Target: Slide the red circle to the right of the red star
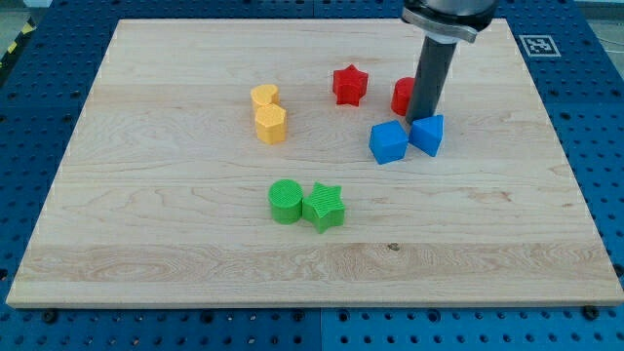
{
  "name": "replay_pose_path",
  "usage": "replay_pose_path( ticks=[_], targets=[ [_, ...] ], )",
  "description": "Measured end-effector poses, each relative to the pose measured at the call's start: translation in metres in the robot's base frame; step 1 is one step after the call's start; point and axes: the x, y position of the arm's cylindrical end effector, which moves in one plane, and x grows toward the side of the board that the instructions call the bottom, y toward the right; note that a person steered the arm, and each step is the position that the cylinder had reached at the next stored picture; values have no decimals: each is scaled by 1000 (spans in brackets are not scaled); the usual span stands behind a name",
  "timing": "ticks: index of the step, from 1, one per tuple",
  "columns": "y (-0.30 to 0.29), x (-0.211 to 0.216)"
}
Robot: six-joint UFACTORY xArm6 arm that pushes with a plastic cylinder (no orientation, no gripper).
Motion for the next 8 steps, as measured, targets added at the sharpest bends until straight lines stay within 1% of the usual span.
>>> replay_pose_path(
  ticks=[1,2,3,4,5,6,8],
  targets=[
    [34,0],
    [32,-8],
    [-7,-15],
    [-28,-34],
    [-28,-36],
    [-10,-37],
    [38,-23]
  ],
)
